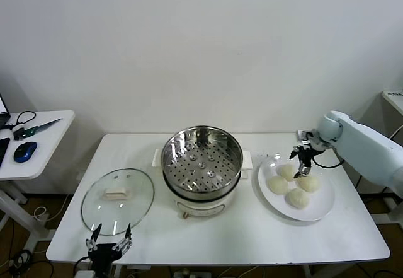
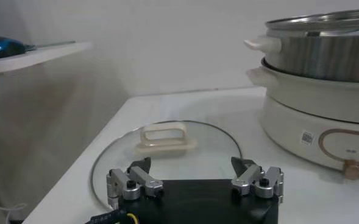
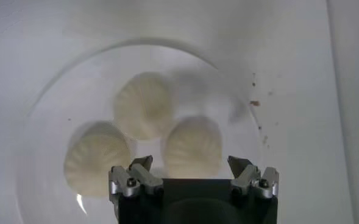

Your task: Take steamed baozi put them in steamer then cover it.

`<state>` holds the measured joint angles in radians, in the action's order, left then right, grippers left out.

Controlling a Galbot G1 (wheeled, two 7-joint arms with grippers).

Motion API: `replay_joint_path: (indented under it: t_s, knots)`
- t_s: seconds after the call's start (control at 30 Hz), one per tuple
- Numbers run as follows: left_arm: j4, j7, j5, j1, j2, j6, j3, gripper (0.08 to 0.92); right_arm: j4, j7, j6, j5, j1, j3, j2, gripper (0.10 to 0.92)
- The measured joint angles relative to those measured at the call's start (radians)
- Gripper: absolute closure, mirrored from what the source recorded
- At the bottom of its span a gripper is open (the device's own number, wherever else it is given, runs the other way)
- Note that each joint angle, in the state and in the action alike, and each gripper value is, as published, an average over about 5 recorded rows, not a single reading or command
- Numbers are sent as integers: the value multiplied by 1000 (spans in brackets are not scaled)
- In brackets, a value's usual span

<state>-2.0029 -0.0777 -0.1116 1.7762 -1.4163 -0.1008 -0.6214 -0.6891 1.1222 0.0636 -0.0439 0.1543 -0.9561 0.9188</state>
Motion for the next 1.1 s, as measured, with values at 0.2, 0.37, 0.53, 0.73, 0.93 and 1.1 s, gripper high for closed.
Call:
replay_joint_path:
  t_s: [0.2, 0.37, 0.53, 0.73, 0.93, 1.1]
  knots:
    - [0, -2, 0, 8, -1, 10, -2, 177, 52, 9, -15, 32, -16, 10, 36, 203]
    - [1, -3, 3, 13, -1, 17, -1, 177, 87, 10, -25, 58, -31, 26, 64, 210]
    - [0, -4, 6, 15, -5, 19, 0, 177, 112, 8, -37, 85, -42, 47, 80, 267]
    - [0, -9, 8, 15, -6, 21, 1, 177, 124, -4, -52, 104, -49, 73, 85, 357]
    - [1, -12, 8, 16, -8, 24, 6, 177, 100, -4, -64, 96, -29, 66, 71, 372]
    - [-1, -16, 11, 18, -11, 28, 13, 177, 28, 0, -85, 47, 39, 1, 36, 372]
